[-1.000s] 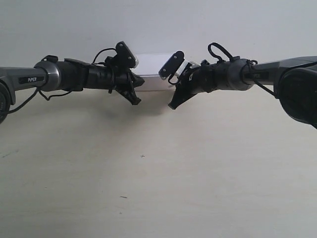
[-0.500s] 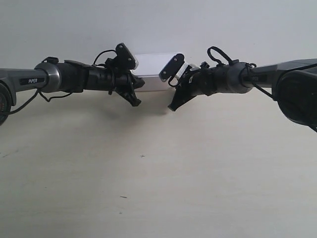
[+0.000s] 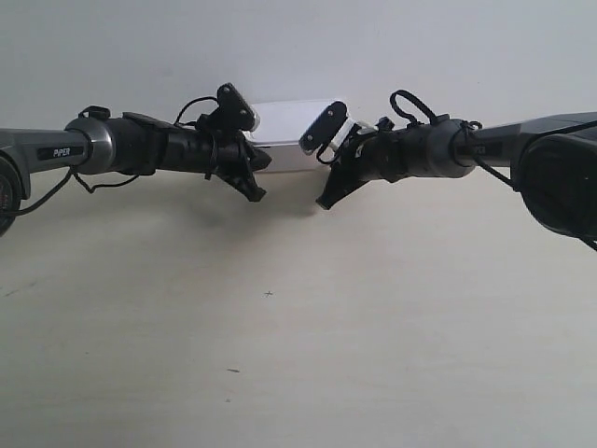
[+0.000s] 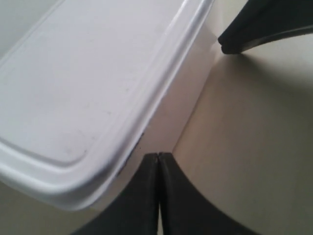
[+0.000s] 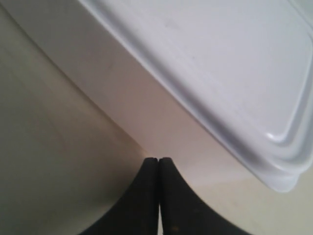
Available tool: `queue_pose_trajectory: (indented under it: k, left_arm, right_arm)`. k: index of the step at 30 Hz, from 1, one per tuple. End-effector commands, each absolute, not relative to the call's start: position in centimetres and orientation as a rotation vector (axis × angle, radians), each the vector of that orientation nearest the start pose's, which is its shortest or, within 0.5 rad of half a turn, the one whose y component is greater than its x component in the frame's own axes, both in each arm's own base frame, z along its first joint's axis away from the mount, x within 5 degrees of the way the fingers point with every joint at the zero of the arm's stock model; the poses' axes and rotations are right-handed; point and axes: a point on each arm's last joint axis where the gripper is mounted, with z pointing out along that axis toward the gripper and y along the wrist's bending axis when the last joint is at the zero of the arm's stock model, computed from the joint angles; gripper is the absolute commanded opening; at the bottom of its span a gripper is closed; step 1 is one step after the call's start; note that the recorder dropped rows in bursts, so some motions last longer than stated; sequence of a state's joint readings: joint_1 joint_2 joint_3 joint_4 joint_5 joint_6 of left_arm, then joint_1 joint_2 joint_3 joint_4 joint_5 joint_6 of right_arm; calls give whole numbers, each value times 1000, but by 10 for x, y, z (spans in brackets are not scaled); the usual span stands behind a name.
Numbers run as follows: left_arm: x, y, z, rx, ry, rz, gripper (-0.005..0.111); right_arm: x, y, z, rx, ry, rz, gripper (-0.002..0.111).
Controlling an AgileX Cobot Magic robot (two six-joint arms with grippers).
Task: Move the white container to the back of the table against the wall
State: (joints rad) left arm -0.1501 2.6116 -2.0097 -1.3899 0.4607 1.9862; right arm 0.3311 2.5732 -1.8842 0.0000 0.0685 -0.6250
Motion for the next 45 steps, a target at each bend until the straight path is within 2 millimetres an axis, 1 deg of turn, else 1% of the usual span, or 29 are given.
queue_pose_trajectory:
  k: [1, 5, 8, 13, 17, 20, 23, 26, 30, 31, 34, 37, 41, 45]
  left_arm:
    - [547, -121, 84, 1001, 1900, -233, 0]
    - [544, -120, 89, 1009, 1929, -240, 0]
    - [539, -119, 98, 1010, 1933, -241, 0]
    - [523, -112, 110, 942, 2003, -281, 0]
    - [506, -105, 112, 895, 2071, -249, 0]
    - [496, -93, 111, 798, 2129, -126, 0]
    - [485, -84, 113, 753, 2160, -37, 0]
    - [477, -82, 115, 750, 2177, -34, 0]
    - [467, -82, 113, 726, 2207, -66, 0]
    - [464, -82, 115, 705, 2214, -80, 0]
    - [455, -80, 121, 647, 2230, -92, 0]
    - [444, -78, 130, 613, 2239, -102, 0]
    - [427, -76, 142, 447, 2267, -186, 0]
    - [402, -78, 157, 333, 2275, -301, 0]
  right_arm:
    - [524, 175, 67, -1005, 1956, -170, 0]
    - [523, 175, 68, -1010, 1966, -169, 0]
    - [523, 175, 68, -1012, 1969, -168, 0]
    - [523, 175, 69, -983, 1980, -153, 0]
    - [524, 172, 68, -979, 1989, -156, 0]
    - [525, 169, 71, -968, 1992, -156, 0]
    - [525, 170, 76, -946, 1993, -146, 0]
    - [526, 170, 79, -941, 1989, -145, 0]
    - [524, 170, 77, -955, 2013, -141, 0]
    - [523, 171, 76, -956, 2030, -133, 0]
    - [521, 171, 82, -927, 2069, -102, 0]
    - [520, 171, 99, -905, 2085, -80, 0]
    - [512, 174, 137, -775, 2157, 67, 0]
    - [497, 177, 175, -760, 2240, 198, 0]
